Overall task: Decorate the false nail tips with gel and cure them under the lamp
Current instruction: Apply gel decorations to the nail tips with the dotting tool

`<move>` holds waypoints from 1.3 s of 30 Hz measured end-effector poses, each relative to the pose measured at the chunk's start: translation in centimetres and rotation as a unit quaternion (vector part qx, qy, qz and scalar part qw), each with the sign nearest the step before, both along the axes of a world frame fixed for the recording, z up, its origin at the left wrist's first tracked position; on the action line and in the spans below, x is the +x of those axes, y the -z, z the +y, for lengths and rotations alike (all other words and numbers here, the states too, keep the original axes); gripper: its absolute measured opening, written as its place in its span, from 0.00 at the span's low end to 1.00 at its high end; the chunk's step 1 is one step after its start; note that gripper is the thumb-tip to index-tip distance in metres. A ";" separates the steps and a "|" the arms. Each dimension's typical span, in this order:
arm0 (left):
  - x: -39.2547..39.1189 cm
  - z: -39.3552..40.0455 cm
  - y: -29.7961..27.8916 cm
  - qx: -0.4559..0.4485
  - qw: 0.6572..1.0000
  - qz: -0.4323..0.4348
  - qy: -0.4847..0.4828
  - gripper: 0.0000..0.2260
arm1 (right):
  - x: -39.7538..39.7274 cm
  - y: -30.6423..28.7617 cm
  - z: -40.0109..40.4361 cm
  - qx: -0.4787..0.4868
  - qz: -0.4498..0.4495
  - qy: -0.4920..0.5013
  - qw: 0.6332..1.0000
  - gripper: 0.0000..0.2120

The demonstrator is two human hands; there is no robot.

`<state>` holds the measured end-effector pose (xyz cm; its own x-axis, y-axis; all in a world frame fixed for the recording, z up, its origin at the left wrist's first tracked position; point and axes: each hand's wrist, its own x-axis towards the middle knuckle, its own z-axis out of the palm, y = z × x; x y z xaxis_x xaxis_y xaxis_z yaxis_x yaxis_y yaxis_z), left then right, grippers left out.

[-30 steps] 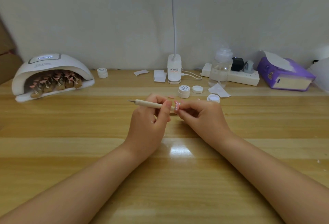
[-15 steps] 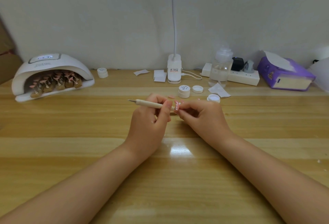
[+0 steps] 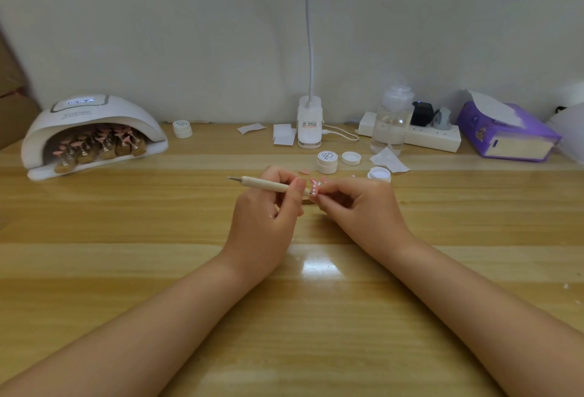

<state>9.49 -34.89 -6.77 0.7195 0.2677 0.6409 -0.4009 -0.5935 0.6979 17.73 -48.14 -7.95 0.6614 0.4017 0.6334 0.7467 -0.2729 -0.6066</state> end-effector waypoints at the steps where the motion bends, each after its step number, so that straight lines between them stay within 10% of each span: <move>1: 0.0 0.0 0.0 -0.002 1.000 0.001 0.000 0.10 | 0.0 0.0 0.0 0.000 0.000 -0.001 1.000 0.06; 39: -0.4 -0.1 -2.1 -0.053 0.996 -0.076 -0.003 0.07 | -0.2 -0.2 -0.1 -0.007 0.016 0.002 1.000 0.05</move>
<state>9.10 -34.99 -4.68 0.6147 0.3437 0.7099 -0.5033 -0.5220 0.6886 17.52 -48.24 -7.76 0.6828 0.4067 0.6070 0.7260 -0.2846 -0.6260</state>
